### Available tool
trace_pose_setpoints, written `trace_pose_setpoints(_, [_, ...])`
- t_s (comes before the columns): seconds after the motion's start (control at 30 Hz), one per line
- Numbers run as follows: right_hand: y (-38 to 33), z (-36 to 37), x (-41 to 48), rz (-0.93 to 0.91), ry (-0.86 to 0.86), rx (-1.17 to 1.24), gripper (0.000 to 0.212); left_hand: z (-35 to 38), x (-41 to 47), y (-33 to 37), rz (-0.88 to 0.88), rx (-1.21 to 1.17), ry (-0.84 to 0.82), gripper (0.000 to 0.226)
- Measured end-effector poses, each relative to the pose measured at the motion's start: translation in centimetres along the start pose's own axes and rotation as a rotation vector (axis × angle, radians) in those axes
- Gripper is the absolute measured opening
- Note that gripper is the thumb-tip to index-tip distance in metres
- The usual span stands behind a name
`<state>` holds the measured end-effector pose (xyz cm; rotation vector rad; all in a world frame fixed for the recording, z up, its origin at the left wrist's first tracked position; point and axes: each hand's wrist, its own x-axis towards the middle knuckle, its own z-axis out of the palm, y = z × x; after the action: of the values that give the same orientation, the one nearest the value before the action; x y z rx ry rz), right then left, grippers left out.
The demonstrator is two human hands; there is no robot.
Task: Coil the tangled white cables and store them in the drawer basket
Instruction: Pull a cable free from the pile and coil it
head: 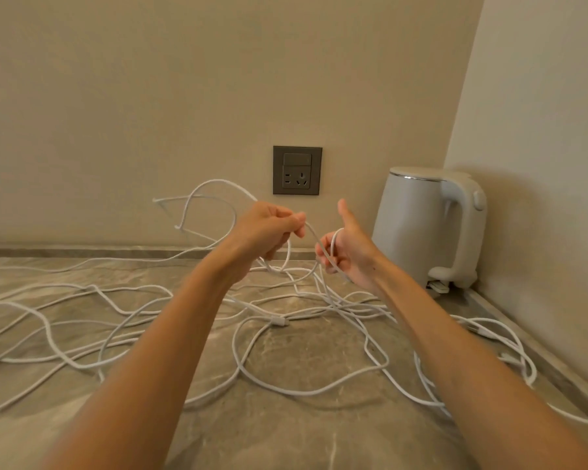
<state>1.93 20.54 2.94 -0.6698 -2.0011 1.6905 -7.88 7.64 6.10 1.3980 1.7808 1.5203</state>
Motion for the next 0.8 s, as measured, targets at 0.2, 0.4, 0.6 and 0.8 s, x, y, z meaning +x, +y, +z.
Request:
trace_pose_setpoints(0.2, [-0.2, 1.0, -0.2, 0.07, -0.198, 0.023, 0.08, 0.5, 0.4, -0.1, 0.12, 0.096, 0.151, 0.037])
trace_pose_setpoints(0.4, [-0.5, 1.2, -1.2, 0.198, -0.727, 0.429, 0.083, 0.4, 1.3, -1.5, 0.238, 0.275, 0.315, 0.036])
trace_pose_setpoints(0.6, [-0.4, 1.2, -0.1, 0.151, -1.044, 1.033, 0.081, 1.4, 0.9, -3.4, -0.054, 0.189, 0.019, 0.042])
trace_pose_setpoints(0.8, [-0.5, -0.2, -0.7, 0.065, -0.566, 1.336, 0.077, 4.1, -0.3, -3.2, -0.242, 0.217, -0.388, 0.036])
